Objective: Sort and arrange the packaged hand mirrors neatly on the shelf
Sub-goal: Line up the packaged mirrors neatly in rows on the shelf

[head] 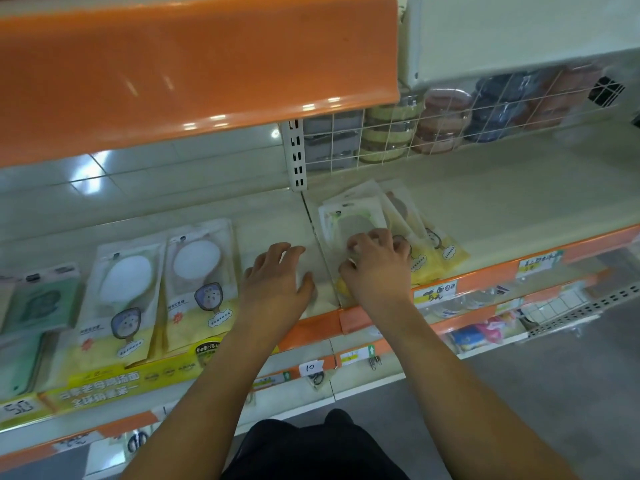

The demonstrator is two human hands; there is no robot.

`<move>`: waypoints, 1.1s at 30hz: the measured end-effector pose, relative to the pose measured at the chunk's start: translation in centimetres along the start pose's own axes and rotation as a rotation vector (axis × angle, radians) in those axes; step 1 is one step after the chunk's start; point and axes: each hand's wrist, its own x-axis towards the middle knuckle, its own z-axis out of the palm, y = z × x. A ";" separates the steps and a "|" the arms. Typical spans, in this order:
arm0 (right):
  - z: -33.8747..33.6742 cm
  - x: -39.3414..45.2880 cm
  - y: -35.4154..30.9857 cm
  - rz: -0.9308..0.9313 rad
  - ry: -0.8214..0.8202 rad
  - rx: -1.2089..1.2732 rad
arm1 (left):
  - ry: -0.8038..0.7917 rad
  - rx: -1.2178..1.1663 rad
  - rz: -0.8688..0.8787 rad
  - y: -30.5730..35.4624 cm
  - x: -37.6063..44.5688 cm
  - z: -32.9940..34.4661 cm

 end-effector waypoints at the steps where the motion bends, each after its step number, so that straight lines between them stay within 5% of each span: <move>1: -0.2 -0.4 -0.2 -0.020 0.042 0.023 | 0.023 0.002 0.006 0.0 -0.3 -0.1; 7: -0.9 -2.9 -3.1 -0.137 0.116 0.090 | 0.093 0.034 -0.025 -1.3 -2.7 -1.4; 21: 4.1 -6.1 -16.7 -0.351 0.011 0.154 | 0.183 0.105 -0.288 -12.3 -8.9 -7.3; 33: 8.1 -10.1 -29.5 -0.272 -0.067 0.133 | 0.187 0.069 -0.269 -25.0 -11.5 -11.6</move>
